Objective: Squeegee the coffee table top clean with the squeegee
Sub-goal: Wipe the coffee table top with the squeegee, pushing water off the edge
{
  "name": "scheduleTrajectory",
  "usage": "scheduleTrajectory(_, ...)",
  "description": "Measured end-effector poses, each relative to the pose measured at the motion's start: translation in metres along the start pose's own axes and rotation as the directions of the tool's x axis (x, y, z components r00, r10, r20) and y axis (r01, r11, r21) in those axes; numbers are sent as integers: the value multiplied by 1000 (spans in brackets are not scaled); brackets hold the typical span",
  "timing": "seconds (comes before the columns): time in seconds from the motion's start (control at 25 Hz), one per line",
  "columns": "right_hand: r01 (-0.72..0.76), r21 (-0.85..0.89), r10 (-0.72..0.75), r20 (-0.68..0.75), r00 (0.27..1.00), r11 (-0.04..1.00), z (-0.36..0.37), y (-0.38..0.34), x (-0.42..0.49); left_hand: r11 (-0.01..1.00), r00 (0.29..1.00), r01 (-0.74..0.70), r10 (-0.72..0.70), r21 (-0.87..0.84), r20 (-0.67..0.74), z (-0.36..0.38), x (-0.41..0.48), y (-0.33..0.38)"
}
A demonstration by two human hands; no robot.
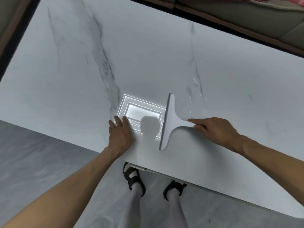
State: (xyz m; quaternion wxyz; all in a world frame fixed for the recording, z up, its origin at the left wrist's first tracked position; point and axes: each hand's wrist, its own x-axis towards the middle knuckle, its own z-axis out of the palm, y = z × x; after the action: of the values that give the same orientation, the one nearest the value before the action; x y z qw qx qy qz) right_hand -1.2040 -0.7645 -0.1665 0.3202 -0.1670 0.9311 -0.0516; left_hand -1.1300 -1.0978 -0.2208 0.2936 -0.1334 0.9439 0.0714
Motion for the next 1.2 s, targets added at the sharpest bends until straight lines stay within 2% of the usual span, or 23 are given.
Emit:
scheduleTrajectory(0.16, -140, -3, 140, -46, 989, 990, -19, 52, -30, 986, 996, -83, 87, -145, 22, -7, 8, 5)
scheduleTrajectory(0.24, -131, 22, 132, -86, 987, 991, -21, 45, -31, 957, 1000, 11, -11, -289, 2, -17, 8, 5)
scheduleTrajectory(0.32, -46, 60, 52, -116, 992, 997, -16, 9, -21, 948, 998, 63, -57, -313, 30, -18, 7, -3)
scheduleTrajectory(0.4, 100, 99, -90, -104, 991, 990, 0, -45, -3, 923, 996, 77, -87, -377, -11, -17, 4, -19)
scheduleTrajectory(0.56, 302, 146, -305, 1, 952, 942, 47, -143, 19, 874, 977, 168, -209, -457, -40, -19, -13, -52)
scheduleTrajectory(0.64, 341, 125, -349, 49, 936, 932, 65, -158, 16, 882, 977, 144, -199, -448, -79, -15, -25, -54)
scheduleTrajectory(0.76, 332, 91, -336, 33, 941, 939, 75, -125, 0, 949, 992, 20, -59, -314, -113, -3, -36, -37)
scheduleTrajectory(0.88, 236, 53, -238, 34, 971, 970, 66, -57, -27, 985, 996, -51, 39, -166, -76, 10, -42, -12)
scheduleTrajectory(1.08, 42, -93, -43, -7, 999, 995, 34, 52, -86, 986, 998, -65, 68, -155, 16, 15, -47, 27)
scheduleTrajectory(1.2, 35, -127, -41, -44, 998, 991, 26, 55, -95, 979, 1000, -16, 19, -205, 11, 12, -46, 29)
